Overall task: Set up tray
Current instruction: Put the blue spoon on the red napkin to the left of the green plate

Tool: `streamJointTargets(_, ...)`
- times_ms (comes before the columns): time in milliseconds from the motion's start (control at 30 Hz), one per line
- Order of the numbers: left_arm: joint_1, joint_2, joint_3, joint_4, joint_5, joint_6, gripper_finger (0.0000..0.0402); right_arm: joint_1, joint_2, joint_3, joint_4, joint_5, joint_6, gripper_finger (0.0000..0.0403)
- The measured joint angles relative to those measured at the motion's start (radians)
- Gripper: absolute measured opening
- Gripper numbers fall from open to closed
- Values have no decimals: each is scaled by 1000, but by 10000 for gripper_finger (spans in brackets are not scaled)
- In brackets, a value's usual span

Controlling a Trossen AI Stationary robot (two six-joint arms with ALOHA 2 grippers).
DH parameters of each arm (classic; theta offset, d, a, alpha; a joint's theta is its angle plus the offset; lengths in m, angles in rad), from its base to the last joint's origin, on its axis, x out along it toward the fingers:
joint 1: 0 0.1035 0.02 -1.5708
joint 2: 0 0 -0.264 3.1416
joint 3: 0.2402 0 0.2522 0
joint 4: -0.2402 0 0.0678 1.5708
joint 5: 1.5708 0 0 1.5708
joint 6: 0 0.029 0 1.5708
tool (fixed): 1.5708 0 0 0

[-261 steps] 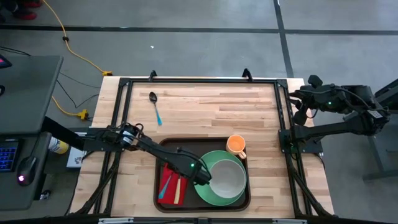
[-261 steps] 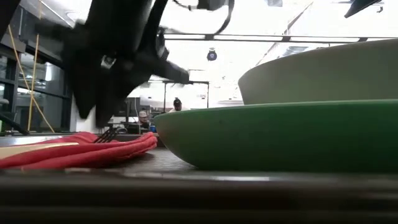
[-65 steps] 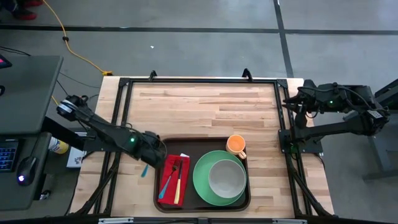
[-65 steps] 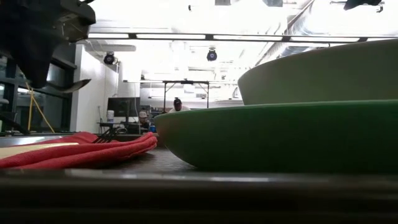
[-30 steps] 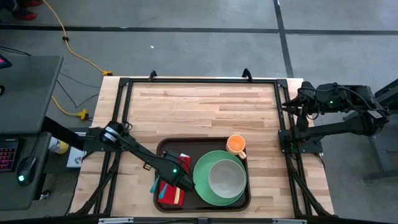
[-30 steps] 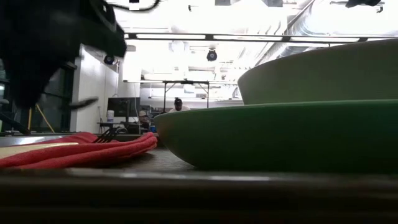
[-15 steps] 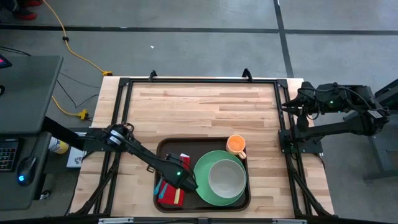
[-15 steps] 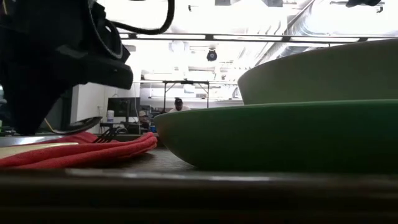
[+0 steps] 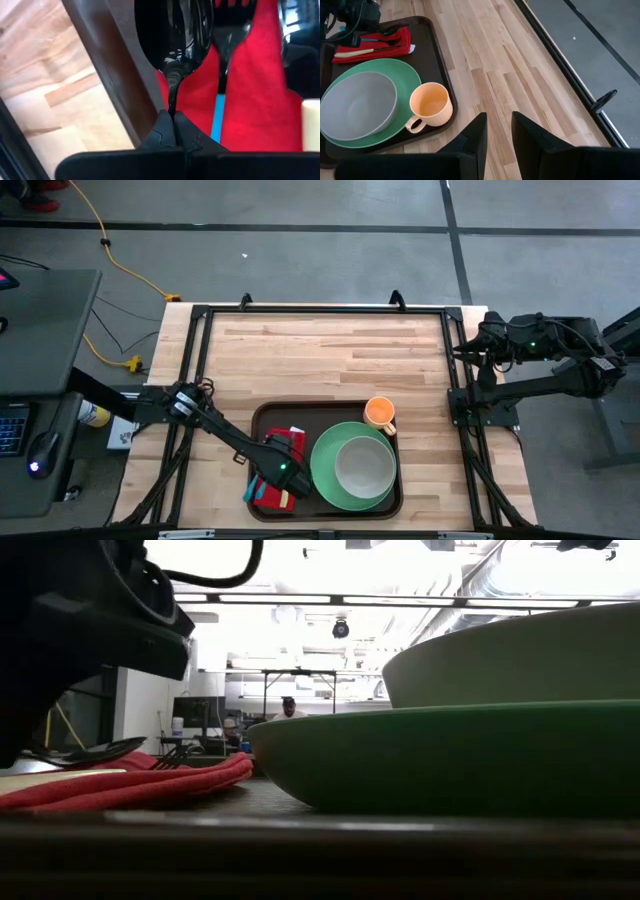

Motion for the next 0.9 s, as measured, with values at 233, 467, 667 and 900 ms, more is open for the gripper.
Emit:
streamJointTargets(233,-4,0,0,40,3,-5,8,0,0,0,0,0,-7,67)
streamJointTargets(467,-3,6,0,81,-6,-6,8,0,0,0,0,0,-7,67)
streamJointTargets(667,4,8,0,157,-35,-3,8,0,0,0,0,-7,-8,67)
streamJointTargets(900,36,8,0,130,-55,1,8,0,0,0,-1,-29,-8,67)
